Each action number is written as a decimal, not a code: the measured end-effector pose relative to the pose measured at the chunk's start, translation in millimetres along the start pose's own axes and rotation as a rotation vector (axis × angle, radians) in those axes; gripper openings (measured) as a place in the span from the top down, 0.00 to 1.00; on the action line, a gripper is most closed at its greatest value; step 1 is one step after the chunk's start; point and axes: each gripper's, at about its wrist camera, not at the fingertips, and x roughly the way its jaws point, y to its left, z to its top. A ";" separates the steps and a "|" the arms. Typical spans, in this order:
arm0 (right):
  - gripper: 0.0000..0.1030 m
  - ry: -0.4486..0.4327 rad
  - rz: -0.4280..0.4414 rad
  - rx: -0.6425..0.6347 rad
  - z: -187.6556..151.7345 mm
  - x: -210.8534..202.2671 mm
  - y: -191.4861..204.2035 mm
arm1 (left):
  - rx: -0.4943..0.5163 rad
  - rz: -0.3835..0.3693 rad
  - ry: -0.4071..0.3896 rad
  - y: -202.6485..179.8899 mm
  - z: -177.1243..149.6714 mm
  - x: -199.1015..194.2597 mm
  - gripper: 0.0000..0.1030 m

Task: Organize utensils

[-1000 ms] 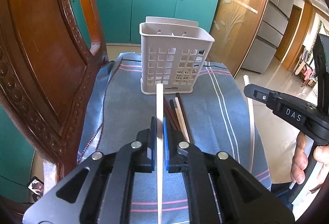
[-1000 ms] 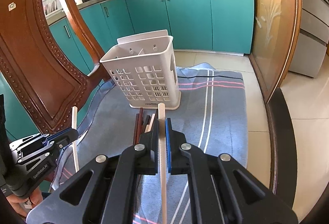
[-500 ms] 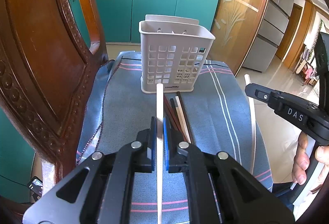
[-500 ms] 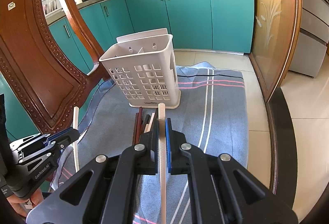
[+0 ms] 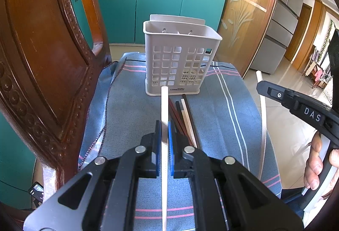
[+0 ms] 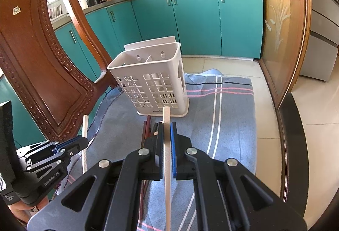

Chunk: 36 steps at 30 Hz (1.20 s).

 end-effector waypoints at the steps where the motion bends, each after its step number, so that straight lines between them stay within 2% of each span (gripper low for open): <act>1: 0.93 0.001 0.001 -0.001 0.1 0.0 0.2 | -0.003 0.000 0.000 0.8 0.1 0.3 0.93; 6: 0.93 0.031 -0.011 0.010 -1.2 8.3 -2.2 | -0.009 0.003 0.000 2.1 -0.6 0.9 0.93; 10: 0.93 0.011 -0.002 0.017 2.1 2.2 -2.9 | -0.022 -0.005 -0.021 4.5 1.3 -5.8 0.93; 12: 0.93 -0.002 0.015 0.021 4.3 -6.0 -2.4 | -0.033 -0.031 -0.050 6.2 4.7 -17.0 0.93; 17: 0.93 -0.100 0.089 0.033 18.7 -53.4 2.6 | -0.046 -0.098 -0.174 8.9 19.1 -68.6 0.93; 20: 0.93 -0.190 0.122 0.035 35.6 -87.3 8.1 | -0.039 -0.107 -0.263 9.2 38.4 -100.6 0.93; 24: 0.93 -0.318 0.141 0.033 77.9 -121.2 17.9 | -0.019 -0.080 -0.370 7.6 92.5 -131.1 0.93; 28: 0.93 -0.416 0.138 0.029 131.4 -136.1 24.4 | -0.014 -0.051 -0.461 3.8 150.5 -146.5 0.93; 31: 0.93 -0.470 0.096 0.044 167.6 -134.9 23.5 | -0.010 -0.006 -0.554 -2.1 183.0 -150.5 0.93; 33: 0.93 -0.502 0.081 0.055 182.4 -128.3 20.8 | -0.018 0.012 -0.560 -3.6 197.3 -137.6 0.93; 36: 0.93 -0.497 0.050 0.078 197.9 -105.8 14.1 | -0.035 0.019 -0.507 -2.9 205.1 -106.2 0.93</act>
